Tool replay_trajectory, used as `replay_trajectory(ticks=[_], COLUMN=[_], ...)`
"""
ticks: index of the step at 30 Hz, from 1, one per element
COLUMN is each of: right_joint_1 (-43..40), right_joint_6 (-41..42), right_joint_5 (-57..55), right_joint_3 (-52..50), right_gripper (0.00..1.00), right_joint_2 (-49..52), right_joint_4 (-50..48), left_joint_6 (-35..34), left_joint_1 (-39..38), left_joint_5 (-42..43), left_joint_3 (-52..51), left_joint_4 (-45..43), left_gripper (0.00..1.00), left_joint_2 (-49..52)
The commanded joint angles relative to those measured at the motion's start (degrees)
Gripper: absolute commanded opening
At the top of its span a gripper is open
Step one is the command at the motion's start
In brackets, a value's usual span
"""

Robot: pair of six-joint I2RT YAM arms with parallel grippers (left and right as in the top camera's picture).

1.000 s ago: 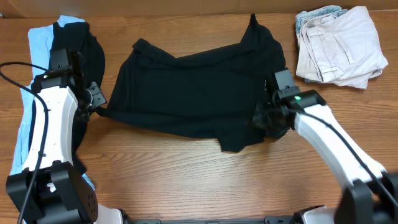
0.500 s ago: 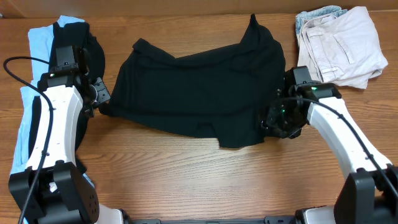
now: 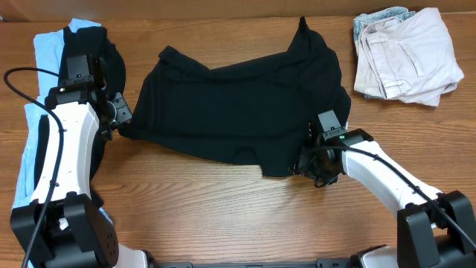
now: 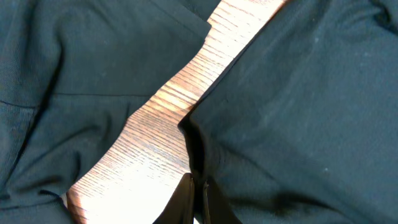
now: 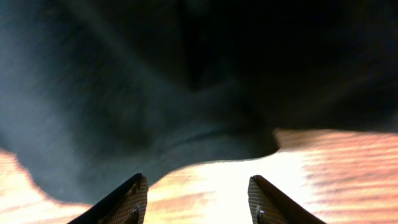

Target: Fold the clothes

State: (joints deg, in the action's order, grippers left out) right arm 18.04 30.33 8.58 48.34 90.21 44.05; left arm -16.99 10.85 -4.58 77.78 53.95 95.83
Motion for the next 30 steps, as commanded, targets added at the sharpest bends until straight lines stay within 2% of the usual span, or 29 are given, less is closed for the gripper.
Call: replay_trajectory(ticks=[1, 12, 18, 20, 21, 23, 24, 30], right_joint_1=[0.2, 0.2, 0.3, 0.3, 0.3, 0.3, 0.3, -1.1], right_joint_6=[3.1, 7.3, 7.5, 7.5, 7.5, 7.5, 7.5, 8.7], right_joint_5=[-3.7, -8.1, -6.8, -6.4, -6.4, -6.3, -5.9, -5.5], right_joint_3=[-1.4, -2.3, -2.3, -2.3, -2.3, -2.3, -2.3, 1.6], right_gripper=[0.56, 0.56, 0.48, 0.42, 0.34, 0.08, 0.04, 0.04], right_joint_2=[-0.6, 1.8, 2.8, 2.8, 2.8, 2.8, 2.8, -1.6], right_joint_4=[-2.1, -4.4, -6.4, -6.7, -6.7, -6.7, -6.6, 0.2], left_joint_6=[0.3, 0.3, 0.3, 0.3, 0.3, 0.3, 0.3, 0.3], left_joint_1=[-0.4, -0.4, -0.4, -0.4, -0.4, -0.4, -0.4, -0.4], left_joint_5=[-0.3, -0.3, -0.3, -0.3, -0.3, -0.3, -0.3, -0.3], left_joint_3=[0.7, 0.7, 0.7, 0.7, 0.7, 0.7, 0.7, 2.6], left_joint_4=[-0.3, -0.3, -0.3, -0.3, -0.3, -0.3, -0.3, 1.0], left_gripper=[0.04, 0.04, 0.04, 0.04, 0.04, 0.04, 0.04, 0.04], left_joint_2=[-0.6, -0.6, -0.6, -0.6, -0.6, -0.6, -0.6, -1.1])
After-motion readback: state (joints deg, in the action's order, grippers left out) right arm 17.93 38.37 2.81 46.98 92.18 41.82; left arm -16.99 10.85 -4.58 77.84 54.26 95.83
